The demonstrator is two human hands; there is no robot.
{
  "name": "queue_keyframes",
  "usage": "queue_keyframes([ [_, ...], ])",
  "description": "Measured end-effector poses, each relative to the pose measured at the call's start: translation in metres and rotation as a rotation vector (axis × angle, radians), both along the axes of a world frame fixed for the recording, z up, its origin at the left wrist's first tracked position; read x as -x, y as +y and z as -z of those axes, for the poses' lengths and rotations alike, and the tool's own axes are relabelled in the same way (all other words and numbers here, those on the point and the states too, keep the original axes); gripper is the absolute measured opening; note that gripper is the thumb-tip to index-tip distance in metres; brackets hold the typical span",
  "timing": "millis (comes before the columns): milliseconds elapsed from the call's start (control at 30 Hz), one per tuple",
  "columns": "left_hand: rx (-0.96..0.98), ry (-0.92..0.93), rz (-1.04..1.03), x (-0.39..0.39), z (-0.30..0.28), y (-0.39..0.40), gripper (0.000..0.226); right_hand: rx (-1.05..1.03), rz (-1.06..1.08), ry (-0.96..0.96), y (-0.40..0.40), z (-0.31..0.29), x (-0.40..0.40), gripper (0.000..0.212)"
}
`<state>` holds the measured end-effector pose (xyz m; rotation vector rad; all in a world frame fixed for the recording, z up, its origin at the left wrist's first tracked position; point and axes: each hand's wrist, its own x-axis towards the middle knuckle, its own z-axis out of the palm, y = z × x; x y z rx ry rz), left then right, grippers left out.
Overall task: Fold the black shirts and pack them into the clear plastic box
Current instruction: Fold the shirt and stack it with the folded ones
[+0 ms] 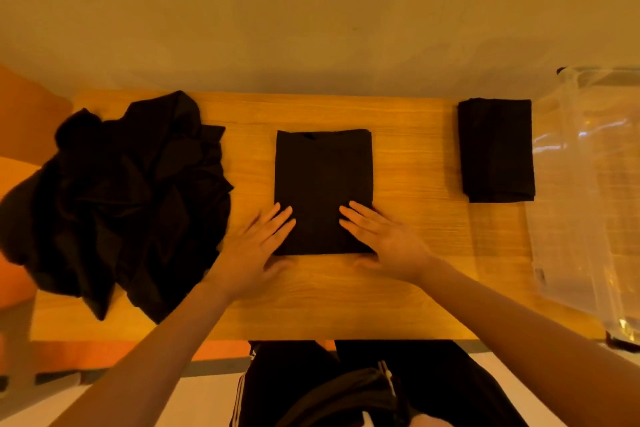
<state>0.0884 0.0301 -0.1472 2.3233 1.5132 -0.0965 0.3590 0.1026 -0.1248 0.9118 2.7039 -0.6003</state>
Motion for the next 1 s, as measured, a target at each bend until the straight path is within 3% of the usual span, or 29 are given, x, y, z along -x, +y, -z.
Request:
queue_keyframes([
  [133, -0.057, -0.026, -0.052, -0.001, -0.004, 0.004, 0.054, -0.061, 0.082, -0.081, -0.009, 0.001, -0.001, 0.053],
  [400, -0.12, -0.248, -0.148, -0.005, -0.017, -0.003, 0.041, -0.065, 0.141, 0.075, -0.014, -0.013, -0.001, 0.039],
  [467, -0.106, -0.362, -0.256, -0.012, -0.024, -0.007, 0.04, 0.013, 0.294, 0.175, -0.015, -0.023, 0.002, 0.032],
  [567, 0.041, -0.574, -0.553, -0.018, -0.039, -0.007, 0.03, 0.317, 0.621, 0.302, -0.007, -0.042, 0.006, 0.03],
  [700, 0.136, -0.777, -0.827, -0.03, -0.054, 0.024, 0.018, 0.36, 0.849, 0.487, 0.024, -0.052, 0.024, 0.022],
  [1000, 0.156, -0.66, -1.016, -0.039, -0.035, 0.094, 0.025, 0.24, 1.086, 0.403, 0.074, -0.018, 0.054, 0.027],
])
